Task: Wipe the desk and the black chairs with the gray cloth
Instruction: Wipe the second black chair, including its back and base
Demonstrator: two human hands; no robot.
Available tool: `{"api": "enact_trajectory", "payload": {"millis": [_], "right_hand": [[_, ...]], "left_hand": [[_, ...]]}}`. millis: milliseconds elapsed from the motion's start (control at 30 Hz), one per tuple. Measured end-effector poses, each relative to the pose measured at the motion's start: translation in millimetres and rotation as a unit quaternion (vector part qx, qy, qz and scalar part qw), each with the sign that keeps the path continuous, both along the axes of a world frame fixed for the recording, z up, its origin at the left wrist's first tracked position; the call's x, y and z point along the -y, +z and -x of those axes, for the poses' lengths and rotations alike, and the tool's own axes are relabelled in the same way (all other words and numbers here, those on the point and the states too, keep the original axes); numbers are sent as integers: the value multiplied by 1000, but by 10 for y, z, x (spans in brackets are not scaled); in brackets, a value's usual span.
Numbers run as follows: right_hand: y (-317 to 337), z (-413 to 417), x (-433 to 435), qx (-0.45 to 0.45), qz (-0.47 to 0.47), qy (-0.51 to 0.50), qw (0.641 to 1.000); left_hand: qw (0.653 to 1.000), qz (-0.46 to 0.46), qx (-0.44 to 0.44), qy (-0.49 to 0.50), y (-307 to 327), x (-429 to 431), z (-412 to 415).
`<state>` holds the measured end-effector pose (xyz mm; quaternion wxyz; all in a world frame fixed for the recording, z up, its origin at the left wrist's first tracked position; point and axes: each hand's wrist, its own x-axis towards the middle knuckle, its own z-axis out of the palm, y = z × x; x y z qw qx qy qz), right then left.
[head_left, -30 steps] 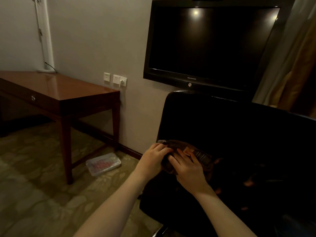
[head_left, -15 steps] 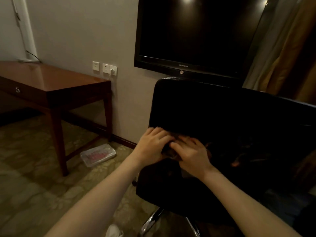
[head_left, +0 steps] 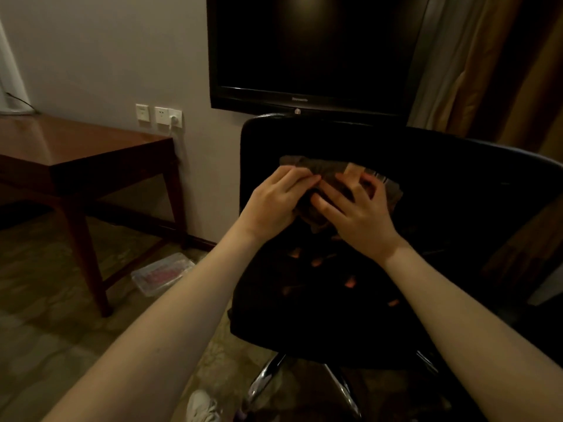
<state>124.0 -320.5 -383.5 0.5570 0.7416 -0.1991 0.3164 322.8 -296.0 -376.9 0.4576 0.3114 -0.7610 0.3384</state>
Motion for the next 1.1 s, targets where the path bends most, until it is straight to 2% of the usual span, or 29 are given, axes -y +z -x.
{"api": "enact_trajectory", "payload": {"millis": [133,400,500,567,633,667,733,767,800,900,1033,1100], "right_hand": [[-378,67,79,1,-24,17,1000],[-1033,88,107,54,-98,57,992],[-1256,142,122,40,-138,36,989],[-1456,213,104,-3,-187,-13,982],[-1552,195,-10,-76,-330,-87,937],[-1588,175,-83,-102,-408,-109,901],[-1615,134,-184,-105,-550,-152,815],[-1600,158,-233,-79,-581,-150,796],[-1555,206,-279,-66,-579,-130,802],[-1311,418,-352,-28,-449,-82,889],[-911,712,-470,38,-347,-28,937],[-696,847,-534,89,-266,32,959]], "left_hand": [[998,-11,60,-11,-349,126,-28],[995,-51,71,-50,-920,214,26],[992,-85,75,-53,-1116,232,38],[981,-148,121,-31,-1293,238,40],[951,-244,190,3,-1493,207,56],[934,-284,217,17,-1585,179,78],[915,-324,240,31,-1702,111,152],[914,-328,238,23,-1700,85,210],[919,-320,231,16,-1646,63,260],[940,-271,205,-24,-1313,69,373],[962,-193,180,-68,-786,-12,614],[972,-149,170,-70,-508,-110,788]]}}
